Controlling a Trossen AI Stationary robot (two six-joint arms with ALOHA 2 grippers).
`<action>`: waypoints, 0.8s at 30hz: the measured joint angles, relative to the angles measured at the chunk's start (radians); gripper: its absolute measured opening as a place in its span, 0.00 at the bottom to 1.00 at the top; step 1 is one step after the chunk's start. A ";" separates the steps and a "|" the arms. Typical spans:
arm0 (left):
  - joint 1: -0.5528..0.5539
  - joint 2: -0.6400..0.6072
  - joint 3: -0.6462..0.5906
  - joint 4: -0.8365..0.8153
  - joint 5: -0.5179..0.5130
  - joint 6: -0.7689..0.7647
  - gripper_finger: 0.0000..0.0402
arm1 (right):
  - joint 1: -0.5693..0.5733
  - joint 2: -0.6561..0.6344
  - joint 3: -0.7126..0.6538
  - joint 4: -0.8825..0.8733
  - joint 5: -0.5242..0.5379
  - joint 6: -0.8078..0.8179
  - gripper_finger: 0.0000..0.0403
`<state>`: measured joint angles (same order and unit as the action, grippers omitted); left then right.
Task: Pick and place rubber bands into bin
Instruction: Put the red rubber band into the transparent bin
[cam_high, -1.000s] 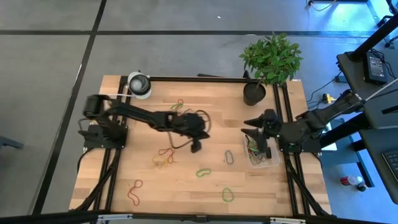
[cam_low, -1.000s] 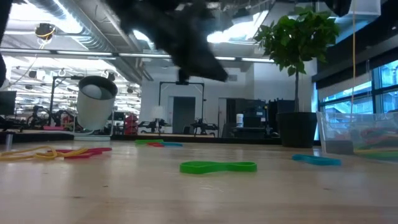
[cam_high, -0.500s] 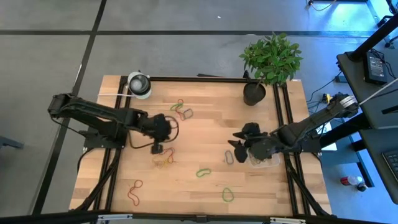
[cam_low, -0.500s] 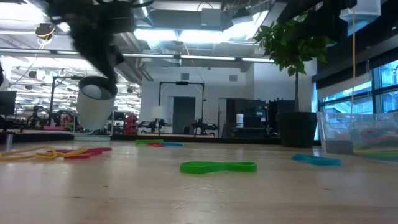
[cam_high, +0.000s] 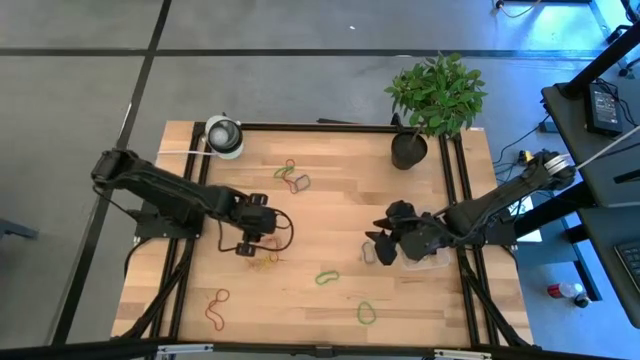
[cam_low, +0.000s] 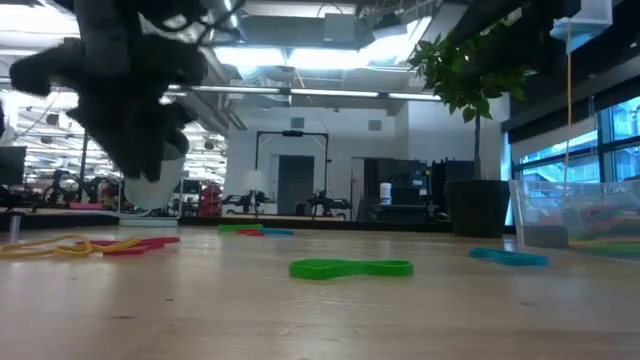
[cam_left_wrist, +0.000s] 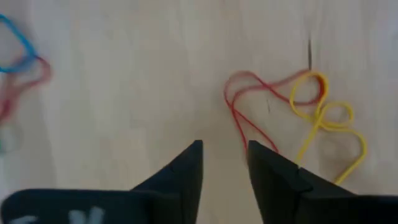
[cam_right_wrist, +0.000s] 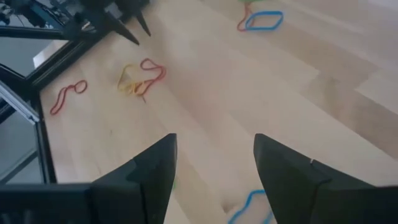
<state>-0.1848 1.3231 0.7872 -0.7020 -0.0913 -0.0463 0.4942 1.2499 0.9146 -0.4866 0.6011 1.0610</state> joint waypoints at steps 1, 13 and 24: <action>0.000 0.023 0.000 0.008 0.008 0.000 0.32 | 0.000 -0.011 0.000 -0.014 -0.003 0.003 0.54; -0.012 0.284 0.001 0.179 0.019 -0.047 0.40 | 0.000 -0.090 0.000 -0.067 -0.004 0.002 0.54; -0.014 0.331 0.025 0.206 -0.049 -0.188 0.01 | 0.000 -0.180 -0.001 -0.103 -0.049 -0.079 0.54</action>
<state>-0.1989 1.6545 0.8117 -0.4958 -0.1399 -0.2341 0.4946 1.0700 0.9138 -0.5898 0.5521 0.9821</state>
